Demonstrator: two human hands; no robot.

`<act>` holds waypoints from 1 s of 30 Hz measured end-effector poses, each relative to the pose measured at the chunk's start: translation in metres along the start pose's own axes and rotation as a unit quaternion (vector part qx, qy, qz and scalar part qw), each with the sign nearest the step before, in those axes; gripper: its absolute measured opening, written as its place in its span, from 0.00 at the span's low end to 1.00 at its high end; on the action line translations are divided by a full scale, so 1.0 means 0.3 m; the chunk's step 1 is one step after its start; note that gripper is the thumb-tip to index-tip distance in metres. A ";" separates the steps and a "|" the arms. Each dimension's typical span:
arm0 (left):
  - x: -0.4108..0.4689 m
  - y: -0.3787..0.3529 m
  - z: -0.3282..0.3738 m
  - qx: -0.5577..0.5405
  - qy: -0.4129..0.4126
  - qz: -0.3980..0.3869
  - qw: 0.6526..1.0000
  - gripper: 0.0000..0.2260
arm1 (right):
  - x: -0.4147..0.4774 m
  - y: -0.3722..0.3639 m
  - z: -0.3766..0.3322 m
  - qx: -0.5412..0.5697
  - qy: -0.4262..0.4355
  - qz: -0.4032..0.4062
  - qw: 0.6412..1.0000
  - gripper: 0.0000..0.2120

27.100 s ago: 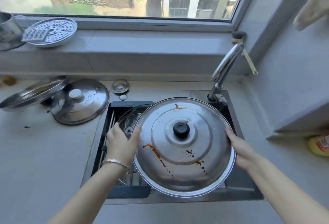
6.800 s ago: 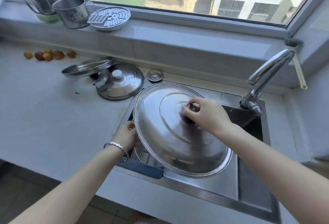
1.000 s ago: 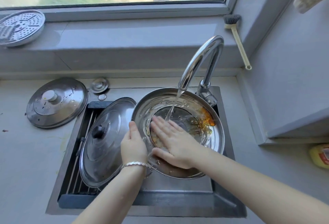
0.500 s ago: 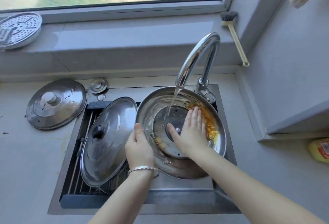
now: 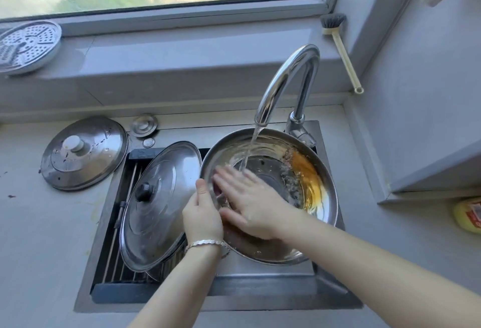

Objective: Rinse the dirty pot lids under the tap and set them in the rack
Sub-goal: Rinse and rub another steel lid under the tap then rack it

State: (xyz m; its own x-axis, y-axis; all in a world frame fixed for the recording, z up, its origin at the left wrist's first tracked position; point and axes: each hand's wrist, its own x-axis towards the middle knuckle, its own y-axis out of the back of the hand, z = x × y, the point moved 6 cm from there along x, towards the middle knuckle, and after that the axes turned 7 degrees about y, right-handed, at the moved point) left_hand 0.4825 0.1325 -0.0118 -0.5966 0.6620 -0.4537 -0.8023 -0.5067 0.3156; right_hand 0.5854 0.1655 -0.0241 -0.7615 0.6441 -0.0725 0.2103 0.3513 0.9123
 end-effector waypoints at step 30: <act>-0.033 -0.005 0.108 0.054 -0.117 0.023 0.991 0.23 | -0.085 -0.037 0.257 0.142 -0.345 0.121 0.920 0.37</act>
State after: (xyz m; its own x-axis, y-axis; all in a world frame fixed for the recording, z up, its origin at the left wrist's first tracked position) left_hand 0.4889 0.1447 0.0192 -0.6114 0.7559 -0.2339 -0.7634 -0.4858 0.4257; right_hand 0.6498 0.1976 -0.0635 -0.1221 0.9703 -0.2086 0.5485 0.2411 0.8006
